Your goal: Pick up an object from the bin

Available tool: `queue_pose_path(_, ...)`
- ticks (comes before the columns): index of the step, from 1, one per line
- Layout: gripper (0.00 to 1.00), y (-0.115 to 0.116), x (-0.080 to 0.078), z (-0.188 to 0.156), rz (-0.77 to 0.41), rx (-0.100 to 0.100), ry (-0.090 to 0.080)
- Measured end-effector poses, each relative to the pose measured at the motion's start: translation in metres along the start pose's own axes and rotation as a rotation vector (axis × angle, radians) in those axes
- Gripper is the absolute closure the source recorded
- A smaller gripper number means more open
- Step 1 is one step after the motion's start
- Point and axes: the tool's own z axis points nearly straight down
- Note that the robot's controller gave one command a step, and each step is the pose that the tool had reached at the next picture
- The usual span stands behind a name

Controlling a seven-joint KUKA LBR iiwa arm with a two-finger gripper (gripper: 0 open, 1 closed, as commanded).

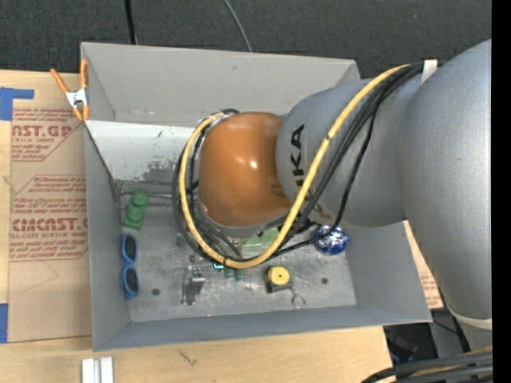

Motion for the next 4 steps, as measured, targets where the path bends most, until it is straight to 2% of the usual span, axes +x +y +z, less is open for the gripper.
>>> queue_pose_path(1,0.00,-0.061,-0.054,0.097,-0.055,-0.005,-0.014)
queue_pose_path(2,0.00,-0.127,-0.023,0.095,-0.074,-0.004,-0.022)
queue_pose_path(3,0.00,-0.194,-0.037,0.096,-0.038,-0.002,-0.016)
queue_pose_path(4,0.00,-0.241,-0.004,0.097,-0.077,0.000,-0.017)
